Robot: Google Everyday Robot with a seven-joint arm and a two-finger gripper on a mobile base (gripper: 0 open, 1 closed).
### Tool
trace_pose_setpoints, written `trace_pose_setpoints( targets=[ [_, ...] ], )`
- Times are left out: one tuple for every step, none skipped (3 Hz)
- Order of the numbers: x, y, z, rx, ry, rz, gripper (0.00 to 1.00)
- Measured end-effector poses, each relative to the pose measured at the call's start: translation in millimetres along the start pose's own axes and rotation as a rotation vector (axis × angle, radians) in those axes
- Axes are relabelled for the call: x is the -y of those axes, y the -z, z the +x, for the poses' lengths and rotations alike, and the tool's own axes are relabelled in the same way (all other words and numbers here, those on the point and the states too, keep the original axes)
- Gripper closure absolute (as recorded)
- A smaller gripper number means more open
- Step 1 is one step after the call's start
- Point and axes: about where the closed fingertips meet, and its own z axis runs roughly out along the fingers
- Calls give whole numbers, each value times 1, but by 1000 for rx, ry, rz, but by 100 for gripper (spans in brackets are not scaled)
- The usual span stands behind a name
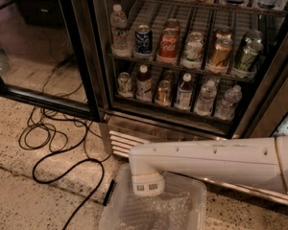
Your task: Pick 7up can from bottom shelf of fridge
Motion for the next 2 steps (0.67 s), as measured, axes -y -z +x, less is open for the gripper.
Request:
trace_pose_setpoints(
  targets=[
    [30,2,23,-97,-77,38,100],
    [48,2,41,-178,-128,74,100]
  ],
)
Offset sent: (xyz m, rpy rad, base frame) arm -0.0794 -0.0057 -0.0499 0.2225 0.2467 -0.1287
